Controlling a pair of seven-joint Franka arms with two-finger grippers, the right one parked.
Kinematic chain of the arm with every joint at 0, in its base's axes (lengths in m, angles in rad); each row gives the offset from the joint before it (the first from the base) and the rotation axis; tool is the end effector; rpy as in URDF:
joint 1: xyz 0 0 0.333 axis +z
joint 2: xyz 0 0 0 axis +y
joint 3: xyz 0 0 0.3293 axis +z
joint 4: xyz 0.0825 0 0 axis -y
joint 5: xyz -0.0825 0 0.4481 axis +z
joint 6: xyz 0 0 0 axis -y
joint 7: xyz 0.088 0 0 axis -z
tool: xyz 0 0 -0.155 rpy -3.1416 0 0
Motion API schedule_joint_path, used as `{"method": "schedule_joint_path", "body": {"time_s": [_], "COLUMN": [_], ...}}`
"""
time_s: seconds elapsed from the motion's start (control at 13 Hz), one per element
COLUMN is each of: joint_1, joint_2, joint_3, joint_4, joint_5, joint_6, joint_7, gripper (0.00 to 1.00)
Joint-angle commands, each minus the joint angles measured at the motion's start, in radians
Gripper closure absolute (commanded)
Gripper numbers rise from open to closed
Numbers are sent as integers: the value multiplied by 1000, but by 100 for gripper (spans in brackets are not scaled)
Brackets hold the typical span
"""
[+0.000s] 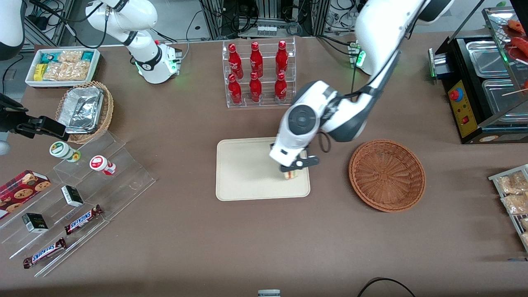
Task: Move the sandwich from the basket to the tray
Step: 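Carry the held sandwich over the cream tray and lower it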
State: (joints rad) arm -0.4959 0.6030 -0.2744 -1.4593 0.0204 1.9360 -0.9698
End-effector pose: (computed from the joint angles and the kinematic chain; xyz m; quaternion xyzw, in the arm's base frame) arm 0.5626 -0.5076 0.2677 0.9897 0.1140 -0.0863 0.0045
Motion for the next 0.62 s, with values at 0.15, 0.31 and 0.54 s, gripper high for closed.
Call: {"method": "schedule_joint_path", "body": {"time_s": [0.15,0.31,0.54], "joint_1": [-96,-112,-113], "joint_2": [144,176,213], "joint_3": [14,15,14], "joint_4": [137,177,201], "joint_5": [101,104,122], "joint_6": [73,74,75], "joint_7": [-129,-144,-141], "gripper": [100,100,100]}}
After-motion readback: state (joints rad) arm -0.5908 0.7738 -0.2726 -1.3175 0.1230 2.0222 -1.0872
